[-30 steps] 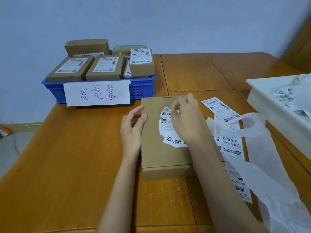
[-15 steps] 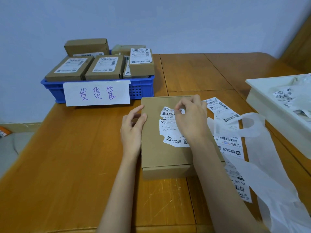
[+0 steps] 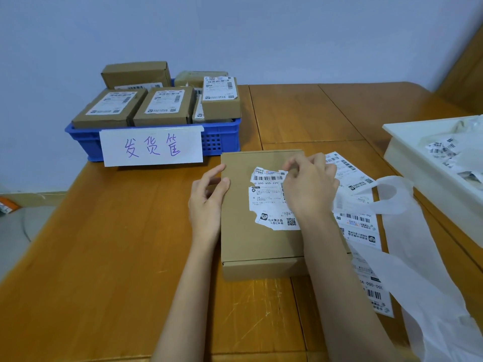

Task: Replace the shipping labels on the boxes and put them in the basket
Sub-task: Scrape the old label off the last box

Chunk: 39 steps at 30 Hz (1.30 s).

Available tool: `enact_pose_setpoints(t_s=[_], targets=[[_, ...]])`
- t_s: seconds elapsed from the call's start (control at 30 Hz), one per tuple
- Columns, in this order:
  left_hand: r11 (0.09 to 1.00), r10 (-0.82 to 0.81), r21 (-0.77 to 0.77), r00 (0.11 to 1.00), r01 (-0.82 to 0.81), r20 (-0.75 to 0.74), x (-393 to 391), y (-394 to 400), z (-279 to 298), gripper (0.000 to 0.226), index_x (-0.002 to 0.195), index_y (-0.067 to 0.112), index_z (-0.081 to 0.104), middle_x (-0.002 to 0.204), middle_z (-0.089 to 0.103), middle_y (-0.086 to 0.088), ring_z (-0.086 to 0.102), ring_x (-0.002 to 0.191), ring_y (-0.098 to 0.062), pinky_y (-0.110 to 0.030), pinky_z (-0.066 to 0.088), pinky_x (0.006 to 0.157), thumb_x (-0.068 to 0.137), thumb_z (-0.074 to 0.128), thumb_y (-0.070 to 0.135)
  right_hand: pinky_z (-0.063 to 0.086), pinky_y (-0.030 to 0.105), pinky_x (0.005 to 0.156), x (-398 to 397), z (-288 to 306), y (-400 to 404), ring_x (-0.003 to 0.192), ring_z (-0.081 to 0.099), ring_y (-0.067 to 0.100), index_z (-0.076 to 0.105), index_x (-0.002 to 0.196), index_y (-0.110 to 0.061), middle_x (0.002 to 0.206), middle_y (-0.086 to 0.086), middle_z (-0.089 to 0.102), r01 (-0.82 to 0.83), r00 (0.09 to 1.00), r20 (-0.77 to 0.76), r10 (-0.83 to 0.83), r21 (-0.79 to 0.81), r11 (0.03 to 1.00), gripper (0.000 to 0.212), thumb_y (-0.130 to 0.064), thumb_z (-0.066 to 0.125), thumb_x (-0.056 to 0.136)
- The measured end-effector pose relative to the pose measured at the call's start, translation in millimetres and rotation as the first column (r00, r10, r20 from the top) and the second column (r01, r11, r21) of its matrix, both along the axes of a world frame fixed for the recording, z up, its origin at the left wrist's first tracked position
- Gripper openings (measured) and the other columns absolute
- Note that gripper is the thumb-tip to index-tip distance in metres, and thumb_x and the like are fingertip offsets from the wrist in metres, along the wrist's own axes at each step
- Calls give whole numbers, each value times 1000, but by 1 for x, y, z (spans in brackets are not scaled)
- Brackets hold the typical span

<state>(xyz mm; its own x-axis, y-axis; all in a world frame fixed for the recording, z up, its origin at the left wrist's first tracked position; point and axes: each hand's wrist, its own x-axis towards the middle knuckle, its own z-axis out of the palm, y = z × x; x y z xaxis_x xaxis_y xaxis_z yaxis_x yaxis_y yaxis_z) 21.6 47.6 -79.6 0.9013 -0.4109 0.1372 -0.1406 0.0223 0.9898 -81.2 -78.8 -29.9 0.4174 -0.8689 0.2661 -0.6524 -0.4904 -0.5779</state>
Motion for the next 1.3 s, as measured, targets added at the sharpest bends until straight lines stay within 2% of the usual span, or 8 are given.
enact_pose_setpoints(t_s=[0.1, 0.27, 0.4, 0.53, 0.73, 1.07, 1.17, 1.3], targets=[[1000, -6, -6, 1000, 6, -7, -1, 0, 0, 28, 122, 36, 68, 115, 58, 6, 59, 100, -4, -38, 51, 95, 96, 63, 27, 31, 38, 95, 0, 2, -3, 115, 38, 28, 62, 97, -29, 117, -2, 46, -27, 999, -35, 28, 26, 999, 24, -14, 43, 96], [1000, -7, -4, 1000, 7, -10, -2, 1, 2, 28, 122, 35, 68, 115, 58, 6, 58, 90, 10, -29, 49, 91, 96, 64, 26, 25, 35, 92, 0, 4, -7, 115, 33, 26, 58, 95, -27, 116, -2, 39, -66, 993, -96, 70, 45, 997, 15, -17, 47, 97], [1000, -10, -10, 1000, 10, -14, -2, 1, 2, 29, 123, 34, 68, 116, 58, 3, 59, 97, 2, -25, 47, 88, 96, 63, 25, 24, 32, 87, -2, 1, -8, 116, 34, 24, 60, 94, -25, 116, -3, 41, -73, 996, -49, 76, 57, 996, 16, -14, 48, 95], [1000, -19, -17, 1000, 19, -22, -1, 0, 3, 29, 124, 32, 67, 117, 58, 3, 59, 97, -1, -20, 46, 83, 96, 63, 25, 29, 33, 89, -4, 0, -8, 117, 37, 23, 63, 109, -31, 121, -4, 47, -87, 996, 6, 87, 33, 996, 27, -13, 47, 96], [999, -28, -20, 1000, 28, -13, -1, 0, 2, 30, 125, 30, 67, 118, 58, 2, 58, 88, 11, -10, 46, 76, 96, 63, 24, 27, 36, 93, -3, 1, -6, 117, 36, 23, 65, 94, -34, 109, -10, 39, -100, 995, -8, 100, 42, 994, 25, -16, 47, 96], [1000, -20, -13, 1000, 20, -14, -2, 0, 3, 30, 125, 31, 67, 120, 58, 2, 59, 99, -1, -15, 45, 80, 96, 63, 24, 27, 35, 89, -2, 2, -5, 117, 35, 25, 57, 90, -29, 110, -8, 41, -85, 996, -26, 87, 55, 995, 21, -12, 44, 93], [1000, -18, -17, 1000, 18, -19, -2, 0, 3, 30, 125, 31, 67, 119, 58, 0, 59, 103, -7, -21, 45, 84, 96, 63, 24, 27, 34, 89, -3, -1, -5, 117, 36, 24, 58, 98, -30, 115, -6, 45, -82, 996, -17, 82, 26, 996, 22, -14, 43, 97], [1000, -17, -13, 1000, 17, -3, -3, 1, 4, 31, 126, 30, 66, 115, 57, 4, 58, 93, 7, -7, 44, 76, 96, 62, 24, 28, 35, 93, -3, 0, -6, 118, 35, 24, 59, 97, -31, 116, -6, 44, -98, 994, -36, 99, 32, 995, 21, -16, 44, 98]])
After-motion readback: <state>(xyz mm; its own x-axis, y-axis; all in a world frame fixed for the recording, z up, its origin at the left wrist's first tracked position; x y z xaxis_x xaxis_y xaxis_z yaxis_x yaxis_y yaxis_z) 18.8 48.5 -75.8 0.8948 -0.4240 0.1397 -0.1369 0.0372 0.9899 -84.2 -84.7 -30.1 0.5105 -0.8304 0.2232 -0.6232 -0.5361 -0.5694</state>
